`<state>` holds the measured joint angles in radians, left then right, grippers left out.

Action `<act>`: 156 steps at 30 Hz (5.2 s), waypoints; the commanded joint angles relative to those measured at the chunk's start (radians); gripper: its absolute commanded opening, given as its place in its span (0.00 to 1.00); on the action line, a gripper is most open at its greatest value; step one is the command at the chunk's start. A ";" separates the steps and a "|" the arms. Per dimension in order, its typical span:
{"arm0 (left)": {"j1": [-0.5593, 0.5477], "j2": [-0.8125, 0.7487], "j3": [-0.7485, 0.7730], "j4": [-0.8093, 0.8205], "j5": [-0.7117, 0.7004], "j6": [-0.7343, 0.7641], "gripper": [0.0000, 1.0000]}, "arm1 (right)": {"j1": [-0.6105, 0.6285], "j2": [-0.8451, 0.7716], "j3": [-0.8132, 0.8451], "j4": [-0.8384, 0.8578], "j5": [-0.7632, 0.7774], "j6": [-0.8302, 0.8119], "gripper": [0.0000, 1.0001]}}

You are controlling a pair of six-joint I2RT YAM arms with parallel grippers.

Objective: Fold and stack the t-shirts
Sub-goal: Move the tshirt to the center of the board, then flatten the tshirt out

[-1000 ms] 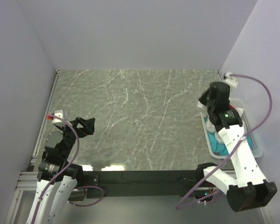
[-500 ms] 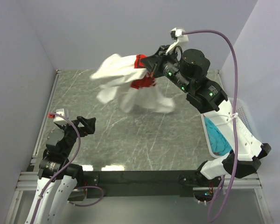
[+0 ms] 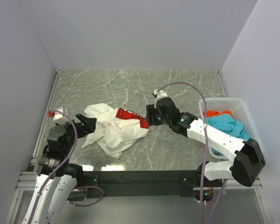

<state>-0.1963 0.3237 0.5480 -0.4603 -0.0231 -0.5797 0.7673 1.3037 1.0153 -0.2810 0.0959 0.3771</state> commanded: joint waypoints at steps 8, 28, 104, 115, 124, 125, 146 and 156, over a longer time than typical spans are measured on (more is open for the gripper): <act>0.001 0.190 0.015 -0.005 0.126 -0.239 0.95 | -0.002 -0.208 -0.158 0.068 -0.050 -0.023 0.65; -0.354 0.503 -0.131 0.132 -0.061 -0.427 0.99 | 0.059 -0.144 -0.245 0.172 -0.122 -0.009 0.66; -0.436 0.662 0.671 -0.157 -0.448 0.065 0.00 | -0.229 0.260 0.227 0.183 -0.236 -0.164 0.00; -0.055 1.175 1.637 -0.130 -0.173 0.351 0.00 | -0.280 0.080 0.681 -0.138 0.051 -0.142 0.00; -0.055 0.728 1.086 0.063 -0.089 0.288 0.00 | -0.266 -0.263 0.228 -0.084 -0.088 0.004 0.00; -0.055 0.679 0.958 0.055 -0.093 0.273 0.00 | -0.255 -0.314 0.177 -0.095 -0.091 0.025 0.00; -0.055 0.060 0.138 -0.064 -0.359 0.014 0.00 | -0.166 -0.235 -0.351 -0.112 -0.008 0.154 0.63; -0.055 0.063 0.093 0.006 -0.570 0.046 0.00 | -0.334 0.015 -0.304 0.012 -0.145 0.117 0.57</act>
<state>-0.2565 0.3828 0.6456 -0.5373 -0.4858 -0.5598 0.4805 1.2617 0.6548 -0.3397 -0.0017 0.5236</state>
